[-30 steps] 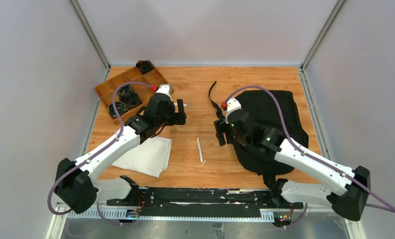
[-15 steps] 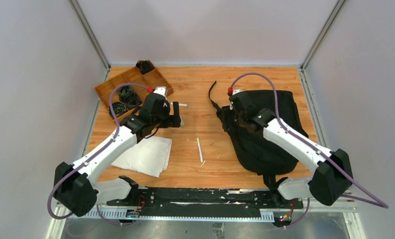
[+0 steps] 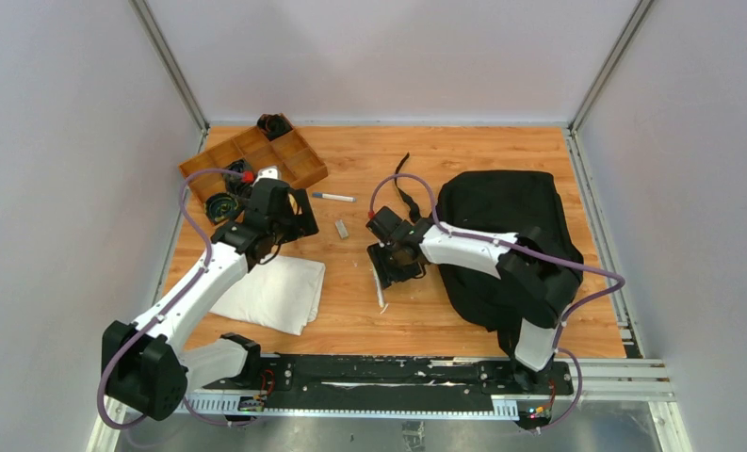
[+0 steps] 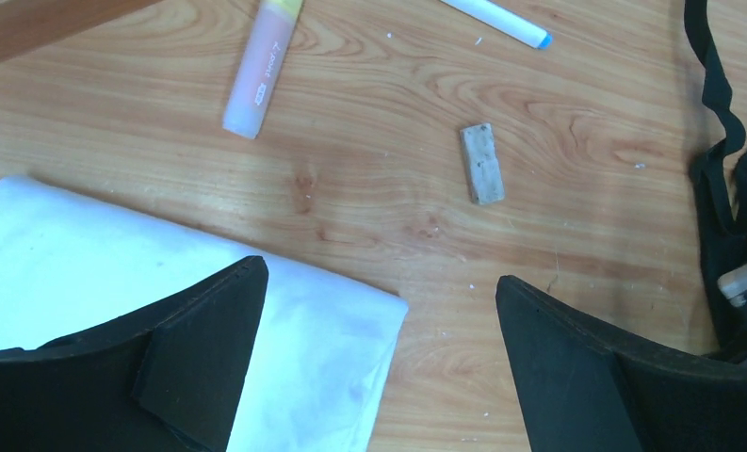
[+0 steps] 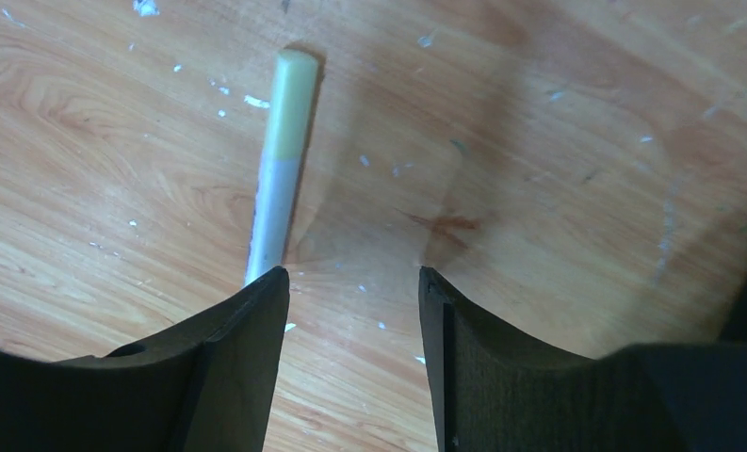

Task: Pack the student bag
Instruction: Pick up the stationery from the center of the board.

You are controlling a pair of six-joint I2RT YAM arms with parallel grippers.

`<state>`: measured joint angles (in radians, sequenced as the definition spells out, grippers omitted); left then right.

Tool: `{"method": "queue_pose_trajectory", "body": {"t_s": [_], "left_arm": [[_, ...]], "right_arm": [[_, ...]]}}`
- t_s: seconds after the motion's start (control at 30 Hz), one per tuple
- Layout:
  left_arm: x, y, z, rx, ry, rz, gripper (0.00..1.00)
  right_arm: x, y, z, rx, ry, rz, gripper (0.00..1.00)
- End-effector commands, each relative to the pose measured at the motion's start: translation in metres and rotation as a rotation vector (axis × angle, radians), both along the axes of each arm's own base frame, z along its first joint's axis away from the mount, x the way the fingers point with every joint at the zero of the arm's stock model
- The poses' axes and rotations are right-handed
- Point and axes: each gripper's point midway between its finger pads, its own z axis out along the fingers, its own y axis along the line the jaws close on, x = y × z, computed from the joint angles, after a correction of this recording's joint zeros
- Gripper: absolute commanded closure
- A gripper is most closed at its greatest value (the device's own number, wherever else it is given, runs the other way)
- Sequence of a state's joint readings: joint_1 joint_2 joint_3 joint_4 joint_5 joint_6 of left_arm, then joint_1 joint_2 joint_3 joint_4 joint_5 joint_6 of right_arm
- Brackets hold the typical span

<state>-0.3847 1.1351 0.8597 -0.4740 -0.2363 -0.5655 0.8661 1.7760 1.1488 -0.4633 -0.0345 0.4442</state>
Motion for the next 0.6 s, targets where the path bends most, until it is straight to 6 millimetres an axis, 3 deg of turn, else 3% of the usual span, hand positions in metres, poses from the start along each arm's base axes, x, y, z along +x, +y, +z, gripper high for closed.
{"method": "queue_pose_trajectory", "body": {"t_s": [0.0, 0.23, 0.57], "left_arm": [[0.002, 0.002, 0.005, -0.052, -0.019, 0.034, 0.0], [0.003, -0.004, 0.004, -0.076, -0.015, 0.016, 0.0], [0.003, -0.006, 0.006, -0.083, -0.027, 0.003, 0.0]], "right_arm": [[-0.008, 0.021, 0.003, 0.007, -0.016, 0.003, 0.43], [-0.012, 0.025, -0.002, -0.014, -0.036, -0.023, 0.44], [-0.006, 0.032, 0.017, 0.042, -0.09, -0.104, 0.42]]}}
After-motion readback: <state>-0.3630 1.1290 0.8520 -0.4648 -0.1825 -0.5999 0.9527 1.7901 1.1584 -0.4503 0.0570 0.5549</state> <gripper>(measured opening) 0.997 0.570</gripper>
